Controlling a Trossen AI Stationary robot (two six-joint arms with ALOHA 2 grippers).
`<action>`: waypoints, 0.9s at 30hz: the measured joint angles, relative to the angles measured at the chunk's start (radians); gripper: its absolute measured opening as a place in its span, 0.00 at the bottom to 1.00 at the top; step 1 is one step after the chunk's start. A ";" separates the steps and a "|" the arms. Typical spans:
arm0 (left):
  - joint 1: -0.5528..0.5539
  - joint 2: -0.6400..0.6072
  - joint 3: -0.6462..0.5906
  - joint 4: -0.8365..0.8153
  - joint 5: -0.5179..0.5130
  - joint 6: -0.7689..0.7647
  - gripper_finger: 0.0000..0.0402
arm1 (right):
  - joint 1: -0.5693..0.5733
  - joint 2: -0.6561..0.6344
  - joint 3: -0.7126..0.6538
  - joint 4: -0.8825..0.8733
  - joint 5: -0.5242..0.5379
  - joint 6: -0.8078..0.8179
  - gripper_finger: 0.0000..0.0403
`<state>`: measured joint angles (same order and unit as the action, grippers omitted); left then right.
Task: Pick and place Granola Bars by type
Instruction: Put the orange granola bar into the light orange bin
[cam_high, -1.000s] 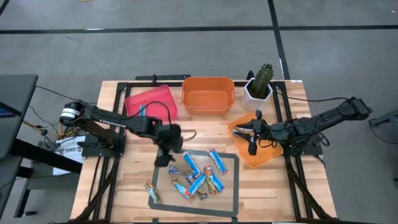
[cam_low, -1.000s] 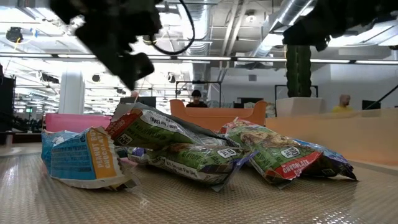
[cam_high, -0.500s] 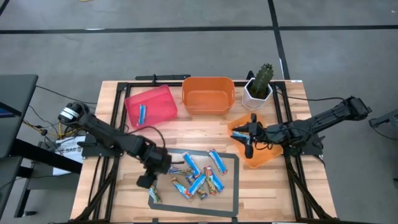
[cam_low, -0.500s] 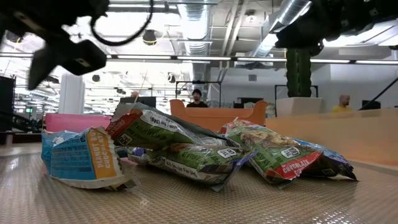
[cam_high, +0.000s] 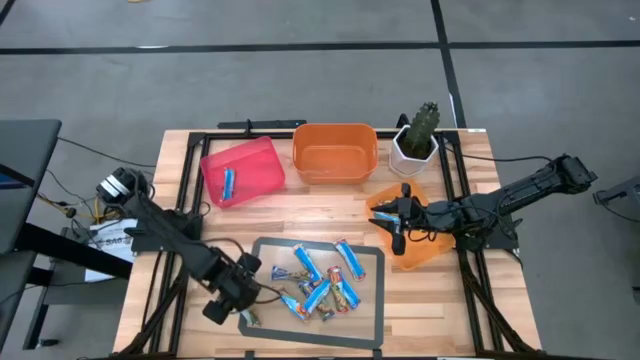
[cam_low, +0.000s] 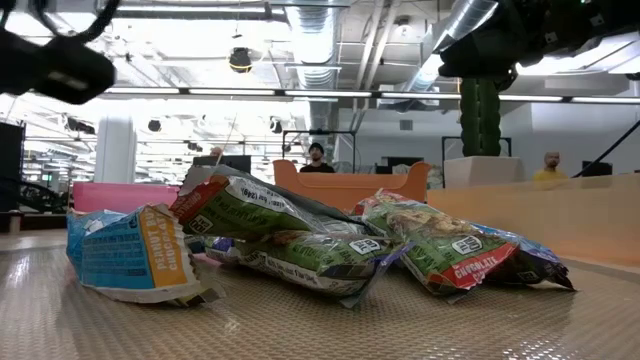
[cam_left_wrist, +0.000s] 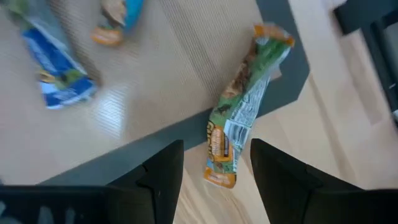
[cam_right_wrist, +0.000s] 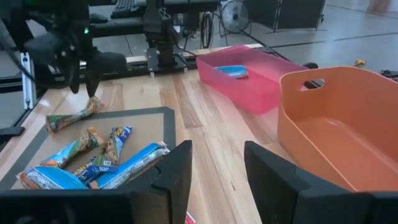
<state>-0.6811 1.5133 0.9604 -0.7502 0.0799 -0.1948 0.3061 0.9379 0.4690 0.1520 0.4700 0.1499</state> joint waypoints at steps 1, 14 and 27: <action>-0.010 0.021 0.000 0.001 -0.005 -0.003 0.44 | 0.000 0.000 0.000 0.000 0.000 0.000 0.34; -0.041 0.206 0.000 0.031 -0.031 -0.056 0.44 | 0.000 0.000 0.000 0.016 -0.001 0.000 0.34; -0.050 0.207 0.000 0.053 -0.037 -0.099 0.39 | 0.000 0.000 0.000 0.017 -0.001 0.008 0.33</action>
<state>-0.7307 1.7203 0.9600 -0.6975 0.0434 -0.2943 0.3061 0.9379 0.4690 0.1692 0.4686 0.1577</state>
